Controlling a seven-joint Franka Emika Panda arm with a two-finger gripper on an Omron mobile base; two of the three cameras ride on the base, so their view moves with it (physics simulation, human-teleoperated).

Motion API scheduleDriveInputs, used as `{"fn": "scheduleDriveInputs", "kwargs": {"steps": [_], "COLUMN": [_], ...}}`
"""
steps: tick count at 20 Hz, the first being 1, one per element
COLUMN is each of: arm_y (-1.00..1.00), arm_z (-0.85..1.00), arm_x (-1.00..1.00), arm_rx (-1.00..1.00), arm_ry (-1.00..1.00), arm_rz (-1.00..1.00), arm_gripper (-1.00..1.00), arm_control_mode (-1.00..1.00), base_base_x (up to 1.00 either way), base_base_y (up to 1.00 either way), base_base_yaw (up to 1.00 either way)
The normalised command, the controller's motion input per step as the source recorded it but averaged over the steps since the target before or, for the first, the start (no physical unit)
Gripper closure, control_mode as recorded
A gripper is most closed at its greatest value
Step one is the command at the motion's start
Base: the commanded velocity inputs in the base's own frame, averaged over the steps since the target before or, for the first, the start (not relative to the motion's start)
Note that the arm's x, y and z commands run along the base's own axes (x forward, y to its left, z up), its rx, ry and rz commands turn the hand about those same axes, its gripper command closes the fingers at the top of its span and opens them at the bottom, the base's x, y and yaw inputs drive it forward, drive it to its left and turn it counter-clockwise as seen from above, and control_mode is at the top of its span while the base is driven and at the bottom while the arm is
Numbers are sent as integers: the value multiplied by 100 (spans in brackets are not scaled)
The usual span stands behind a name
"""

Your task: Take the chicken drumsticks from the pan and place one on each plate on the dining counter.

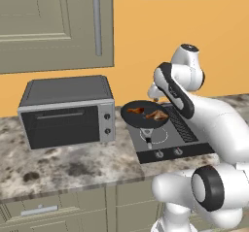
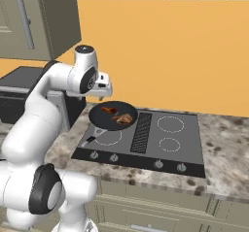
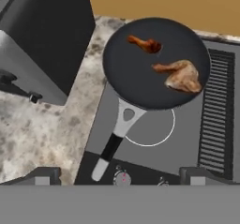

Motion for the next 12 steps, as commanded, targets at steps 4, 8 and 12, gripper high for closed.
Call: {"fn": "scheduleDriveInputs", "kwargs": {"steps": [4, 8, 12], "arm_y": [4, 9, 9], "arm_z": [-52, -47, -37], "arm_x": [59, 72, 65], "arm_rx": [-9, -18, -19], "arm_ry": [-3, 0, -1], "arm_rz": [58, 25, 2], "arm_gripper": [-100, -100, -100], "arm_control_mode": [-100, -100, -100], "base_base_x": [0, 0, 0], "base_base_y": [0, 0, 0], "base_base_yaw": [0, 0, 0]}}
